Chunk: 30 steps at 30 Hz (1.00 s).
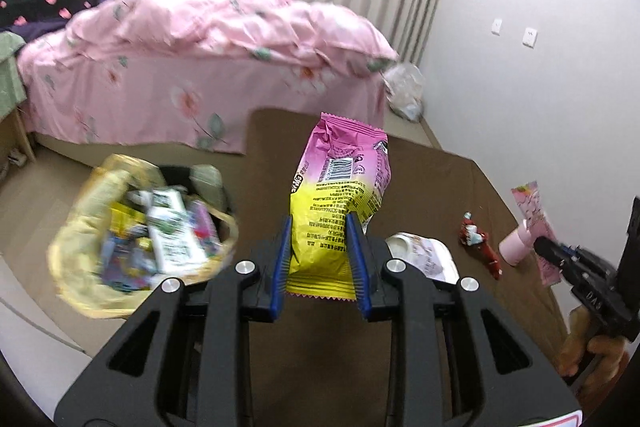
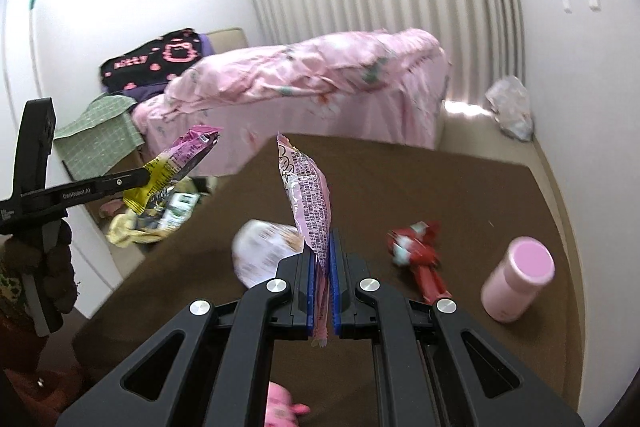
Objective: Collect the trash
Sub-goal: 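Carry the wafer wrapper into the yellow bag while the right gripper carries the pink wrapper there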
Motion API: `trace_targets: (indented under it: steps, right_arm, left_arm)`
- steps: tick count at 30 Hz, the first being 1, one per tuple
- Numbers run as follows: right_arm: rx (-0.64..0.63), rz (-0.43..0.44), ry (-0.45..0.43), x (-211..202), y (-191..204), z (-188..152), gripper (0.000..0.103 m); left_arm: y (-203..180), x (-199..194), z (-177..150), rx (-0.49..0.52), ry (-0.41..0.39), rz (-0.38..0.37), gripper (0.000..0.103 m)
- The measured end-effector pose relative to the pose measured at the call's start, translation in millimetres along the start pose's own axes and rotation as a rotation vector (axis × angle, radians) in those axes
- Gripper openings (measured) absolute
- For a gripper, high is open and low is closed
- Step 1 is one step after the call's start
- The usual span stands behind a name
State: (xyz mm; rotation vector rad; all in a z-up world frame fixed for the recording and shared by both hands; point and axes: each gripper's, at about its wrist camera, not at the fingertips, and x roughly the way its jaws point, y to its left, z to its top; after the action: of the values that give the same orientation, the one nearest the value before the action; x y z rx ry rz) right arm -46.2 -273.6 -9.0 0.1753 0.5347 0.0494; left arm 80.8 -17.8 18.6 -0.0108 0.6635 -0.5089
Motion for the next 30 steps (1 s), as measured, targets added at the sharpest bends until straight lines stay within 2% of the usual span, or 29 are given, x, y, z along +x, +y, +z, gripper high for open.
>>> trace_targets:
  steps: [3,10,13,16,21,25,27,30]
  right_arm:
    - [-0.048,0.036,-0.015,-1.7,25.6,14.5,0.007]
    - [-0.154,0.131,-0.013,6.9,89.1,45.3,0.007]
    - [-0.165,0.163,-0.001,17.2,110.2,56.8,0.007]
    - [-0.177,0.179,0.015,30.4,127.9,67.5,0.007]
    - [-0.222,0.194,0.019,41.7,157.1,80.6,0.007]
    - [-0.249,0.195,0.04,57.8,170.9,85.0,0.007]
    - [-0.259,0.198,0.058,67.9,174.9,84.2,0.007]
    - [-0.268,0.194,0.094,86.6,178.6,80.9,0.007]
  left_arm:
    - [15.0,-23.2,0.8,-0.008,-0.043,0.039,0.025]
    - [53.5,-55.2,-1.5,-0.073,-0.091,0.064,0.026]
    - [73.0,-58.6,-2.1,-0.107,-0.106,0.102,0.026]
    - [101.4,-56.3,-4.2,-0.172,-0.112,0.171,0.026]
    - [153.1,-39.4,-9.4,-0.304,-0.09,0.277,0.026]
    - [178.5,-17.1,-17.0,-0.37,-0.089,0.286,0.026]
    - [185.7,4.3,-22.7,-0.385,-0.052,0.275,0.026]
    - [186.6,41.9,-37.3,-0.356,0.045,0.281,0.026]
